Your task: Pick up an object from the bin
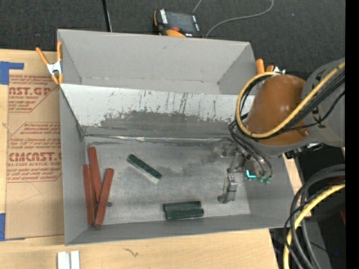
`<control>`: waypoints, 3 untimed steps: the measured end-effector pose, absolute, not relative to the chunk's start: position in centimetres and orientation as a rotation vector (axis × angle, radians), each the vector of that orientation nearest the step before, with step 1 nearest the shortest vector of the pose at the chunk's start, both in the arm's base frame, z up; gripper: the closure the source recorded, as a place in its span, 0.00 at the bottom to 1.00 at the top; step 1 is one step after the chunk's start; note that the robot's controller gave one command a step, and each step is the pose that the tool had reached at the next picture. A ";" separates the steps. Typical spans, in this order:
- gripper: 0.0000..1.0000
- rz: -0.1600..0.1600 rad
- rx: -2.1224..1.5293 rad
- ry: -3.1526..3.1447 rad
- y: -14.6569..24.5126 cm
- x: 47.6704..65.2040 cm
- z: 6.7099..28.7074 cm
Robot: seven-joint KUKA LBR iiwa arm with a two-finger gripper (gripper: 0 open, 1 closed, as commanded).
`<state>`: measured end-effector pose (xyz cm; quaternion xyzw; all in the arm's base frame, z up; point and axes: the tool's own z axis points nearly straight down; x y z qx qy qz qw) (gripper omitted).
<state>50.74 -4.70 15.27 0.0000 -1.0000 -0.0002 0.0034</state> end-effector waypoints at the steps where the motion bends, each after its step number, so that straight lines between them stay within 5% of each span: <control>1: 0.00 -0.005 0.436 -3.109 2.2 49.0 12.5; 2: 0.00 0.005 0.681 -3.073 -3.7 51.3 18.4; 3: 0.00 -0.005 1.060 -2.959 6.8 50.7 6.9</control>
Offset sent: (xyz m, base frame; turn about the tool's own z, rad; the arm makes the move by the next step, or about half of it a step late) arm -0.0161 0.0662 -0.0263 -0.2741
